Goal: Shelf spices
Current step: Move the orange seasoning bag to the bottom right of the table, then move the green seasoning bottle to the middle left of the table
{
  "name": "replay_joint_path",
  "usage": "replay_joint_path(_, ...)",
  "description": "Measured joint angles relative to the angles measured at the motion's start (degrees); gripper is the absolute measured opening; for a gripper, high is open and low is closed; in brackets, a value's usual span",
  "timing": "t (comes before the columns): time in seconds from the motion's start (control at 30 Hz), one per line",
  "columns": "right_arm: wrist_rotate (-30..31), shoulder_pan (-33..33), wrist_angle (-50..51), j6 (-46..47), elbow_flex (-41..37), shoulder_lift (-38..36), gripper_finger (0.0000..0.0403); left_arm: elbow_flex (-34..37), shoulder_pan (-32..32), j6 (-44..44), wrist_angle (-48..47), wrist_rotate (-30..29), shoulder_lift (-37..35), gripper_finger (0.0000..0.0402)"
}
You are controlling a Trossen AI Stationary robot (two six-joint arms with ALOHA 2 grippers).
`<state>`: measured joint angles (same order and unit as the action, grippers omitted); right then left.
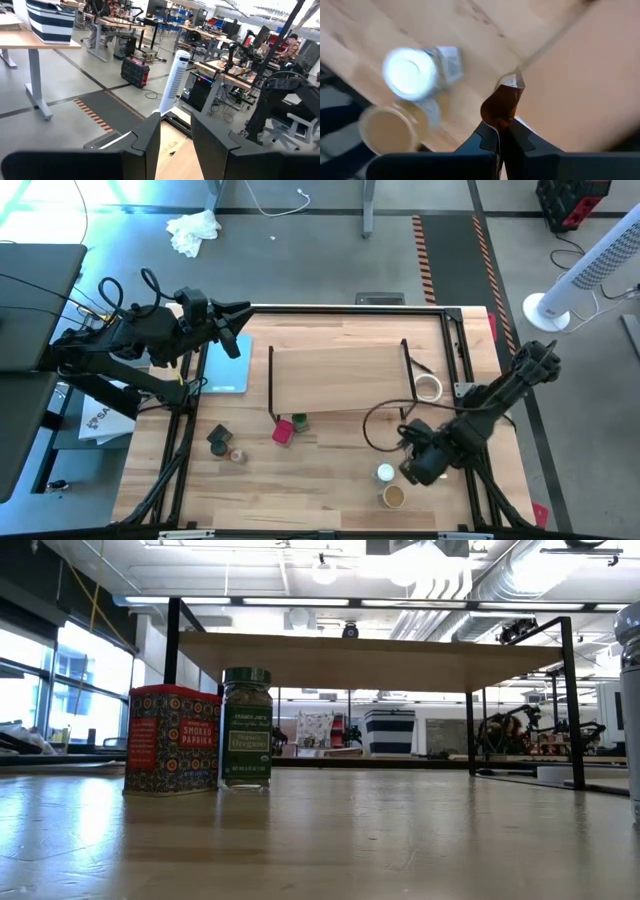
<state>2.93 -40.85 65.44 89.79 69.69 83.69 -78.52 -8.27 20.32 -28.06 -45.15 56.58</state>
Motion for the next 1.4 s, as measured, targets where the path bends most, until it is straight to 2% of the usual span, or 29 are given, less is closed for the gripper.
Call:
replay_joint_path(0.13,0.0,2.9,-7.2,-2.6,-3.7,-1.3,0.0,0.0,0.0,0.5,-0.1,0.0,0.0,0.0103)
replay_joint_path(0.53,-1.1,10.8,-9.3,-9.1,-9.0,-1.2,0.0006,0.0,0.0,0.6,-0.3,-0.4,0.0,0.0103)
replay_joint_path(0.7,-3.6,11.6,-10.2,-9.1,-9.9,-1.2,0.0019,0.0,0.0,0.6,-0.6,-0.4,0.0,0.0103)
replay_joint_path(1.17,-2.6,11.6,-10.1,-8.7,-9.9,-1.2,0.009,0.0,0.0,0.6,-1.8,-1.9,0.0,0.0103)
replay_joint_path(1.4,-2.5,11.6,-9.9,-9.0,-8.9,-1.2,0.0103,0.0,0.0,0.6,-1.7,-1.4,-0.1,0.0103)
